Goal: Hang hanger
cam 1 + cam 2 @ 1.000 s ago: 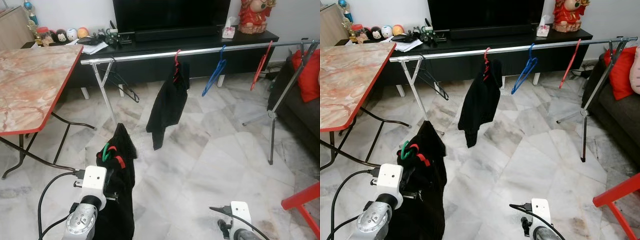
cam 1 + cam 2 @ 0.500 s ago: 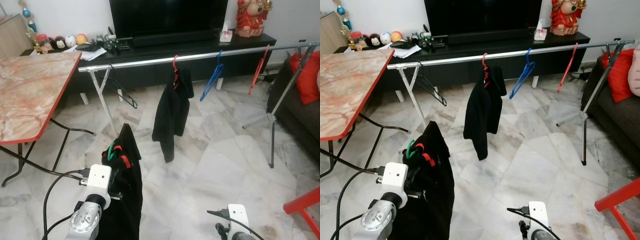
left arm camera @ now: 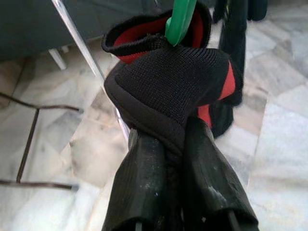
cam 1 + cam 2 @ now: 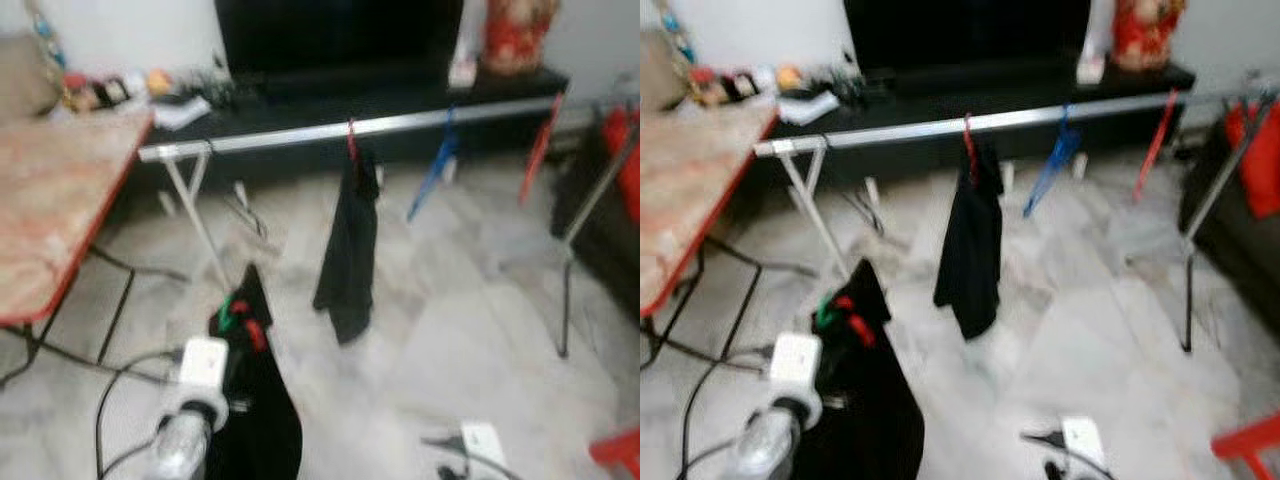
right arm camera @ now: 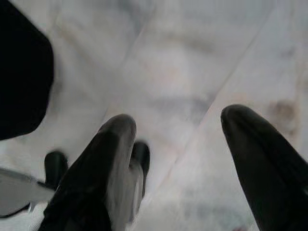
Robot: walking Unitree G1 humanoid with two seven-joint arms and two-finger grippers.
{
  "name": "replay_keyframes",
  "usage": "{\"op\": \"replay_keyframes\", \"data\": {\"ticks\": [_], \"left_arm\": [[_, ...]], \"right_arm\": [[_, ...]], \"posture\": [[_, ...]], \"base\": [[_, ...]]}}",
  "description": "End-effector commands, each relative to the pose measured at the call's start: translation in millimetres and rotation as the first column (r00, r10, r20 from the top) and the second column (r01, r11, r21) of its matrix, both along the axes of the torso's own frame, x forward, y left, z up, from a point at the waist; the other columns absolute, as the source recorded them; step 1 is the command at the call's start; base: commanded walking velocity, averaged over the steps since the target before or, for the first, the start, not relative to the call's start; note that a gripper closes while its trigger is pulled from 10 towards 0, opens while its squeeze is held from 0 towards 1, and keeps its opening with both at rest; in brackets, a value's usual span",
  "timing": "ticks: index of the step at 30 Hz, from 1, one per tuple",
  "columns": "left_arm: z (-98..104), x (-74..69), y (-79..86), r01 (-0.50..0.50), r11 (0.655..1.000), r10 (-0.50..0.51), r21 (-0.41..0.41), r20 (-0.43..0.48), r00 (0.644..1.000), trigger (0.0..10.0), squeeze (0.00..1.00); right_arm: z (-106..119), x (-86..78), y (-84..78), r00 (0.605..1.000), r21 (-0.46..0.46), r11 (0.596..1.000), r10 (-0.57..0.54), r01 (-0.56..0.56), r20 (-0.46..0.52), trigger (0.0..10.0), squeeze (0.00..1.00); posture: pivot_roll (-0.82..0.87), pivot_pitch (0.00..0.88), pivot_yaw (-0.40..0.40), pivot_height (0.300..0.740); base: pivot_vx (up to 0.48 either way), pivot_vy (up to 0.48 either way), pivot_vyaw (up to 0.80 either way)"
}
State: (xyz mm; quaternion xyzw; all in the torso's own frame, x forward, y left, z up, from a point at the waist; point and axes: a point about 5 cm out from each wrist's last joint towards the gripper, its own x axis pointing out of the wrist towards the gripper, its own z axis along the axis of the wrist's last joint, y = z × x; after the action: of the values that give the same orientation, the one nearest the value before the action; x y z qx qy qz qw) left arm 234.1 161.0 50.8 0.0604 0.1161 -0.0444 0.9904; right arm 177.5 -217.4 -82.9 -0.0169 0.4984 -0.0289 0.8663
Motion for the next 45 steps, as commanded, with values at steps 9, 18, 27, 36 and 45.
{"op": "replay_keyframes", "data": {"ticks": [9,18,27,36,45], "left_arm": [[6.0,2.2,10.7,-0.03,0.999,0.029,0.03,0.027,0.999,10.0,0.0],[-1.6,-3.1,12.8,-0.028,0.998,0.029,0.058,-0.002,1.0,10.0,0.0],[-2.6,-3.1,12.2,-0.037,0.997,0.037,0.062,-0.003,0.999,10.0,0.0],[-3.3,-2.9,12.0,-0.037,0.997,0.038,0.066,-0.004,0.999,10.0,0.0],[-3.8,-3.5,10.1,-0.028,0.998,0.028,0.064,-0.009,1.0,10.0,0.0]], "right_arm": [[0.0,4.7,11.8,1.0,0.031,0.999,0.019,-0.019,0.013,10.0,0.0],[1.6,8.4,13.2,0.999,0.032,0.998,0.049,-0.049,0.014,10.0,0.0],[2.0,9.1,12.9,0.998,0.028,0.998,0.064,-0.064,0.012,10.0,0.0],[1.9,9.0,13.4,0.997,0.025,0.997,0.077,-0.078,0.008,10.0,0.0],[1.6,8.5,13.8,0.996,0.024,0.995,0.093,-0.093,0.001,10.0,0.0]], "posture": [[-0.04,0.0,0.048,0.74],[-0.03,0.0,0.045,0.74],[-0.03,0.007,0.043,0.74],[-0.03,0.007,0.045,0.74],[-0.03,0.006,0.045,0.74]], "base": [[0.33,0.0,0.0],[0.068,0.0,0.0],[0.0,0.0,0.0],[0.0,-0.243,0.0],[0.0,-0.379,0.0]]}}
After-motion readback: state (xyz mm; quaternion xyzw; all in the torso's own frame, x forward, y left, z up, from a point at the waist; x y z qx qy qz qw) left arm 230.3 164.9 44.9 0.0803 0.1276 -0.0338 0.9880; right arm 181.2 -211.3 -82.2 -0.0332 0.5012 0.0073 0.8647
